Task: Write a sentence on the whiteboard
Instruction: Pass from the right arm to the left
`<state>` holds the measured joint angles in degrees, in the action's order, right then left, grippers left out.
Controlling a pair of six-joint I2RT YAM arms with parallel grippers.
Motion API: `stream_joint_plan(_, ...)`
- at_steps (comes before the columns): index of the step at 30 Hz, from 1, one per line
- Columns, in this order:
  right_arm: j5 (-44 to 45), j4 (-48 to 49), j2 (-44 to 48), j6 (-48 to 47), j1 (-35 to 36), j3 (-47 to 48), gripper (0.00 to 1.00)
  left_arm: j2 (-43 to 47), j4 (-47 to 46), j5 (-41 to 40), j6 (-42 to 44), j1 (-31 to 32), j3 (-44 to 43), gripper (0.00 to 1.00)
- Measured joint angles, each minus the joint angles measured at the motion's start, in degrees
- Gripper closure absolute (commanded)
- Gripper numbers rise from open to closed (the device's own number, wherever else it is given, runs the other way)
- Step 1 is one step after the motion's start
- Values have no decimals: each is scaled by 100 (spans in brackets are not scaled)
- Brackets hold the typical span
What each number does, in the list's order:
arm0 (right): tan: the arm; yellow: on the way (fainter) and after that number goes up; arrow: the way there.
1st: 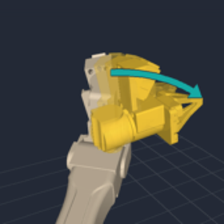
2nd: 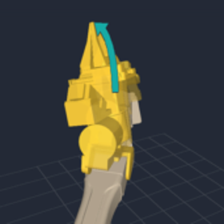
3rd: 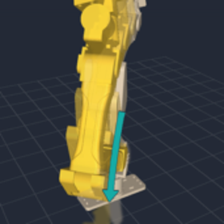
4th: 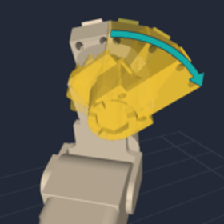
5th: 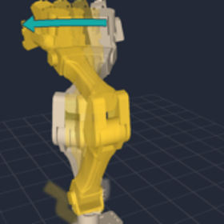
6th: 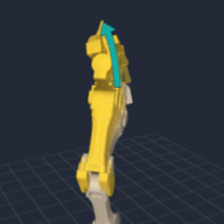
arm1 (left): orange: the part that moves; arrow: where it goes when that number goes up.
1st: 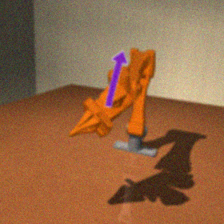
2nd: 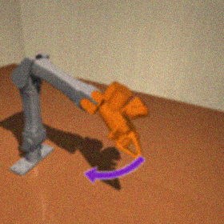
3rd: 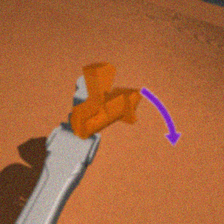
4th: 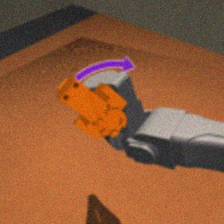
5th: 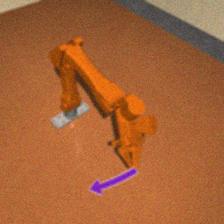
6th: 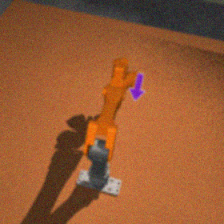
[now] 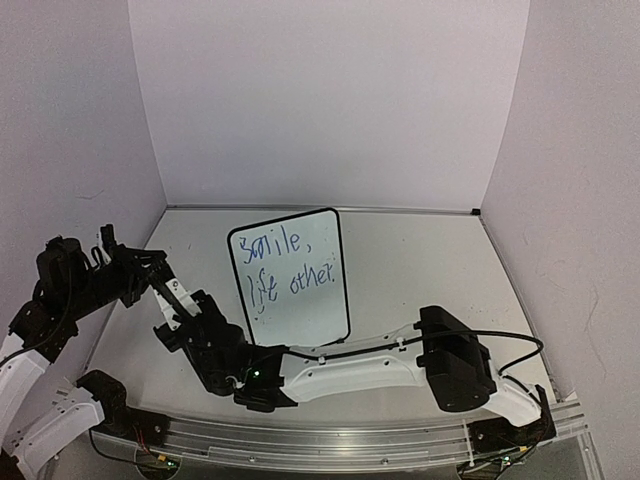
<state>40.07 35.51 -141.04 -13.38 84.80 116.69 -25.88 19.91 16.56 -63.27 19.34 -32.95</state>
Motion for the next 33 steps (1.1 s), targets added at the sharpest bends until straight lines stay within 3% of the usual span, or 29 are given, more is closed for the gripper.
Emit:
stream_joint_plan(27, -775, -564, -60, 1587, -240, 289, 100, 87, 21, -424, 42, -95, 4, 100)
stream_joint_plan(33, -1080, -427, 143, 1633, -303, -144, 100, 76, 169, -450, 32, -93, 4, 100)
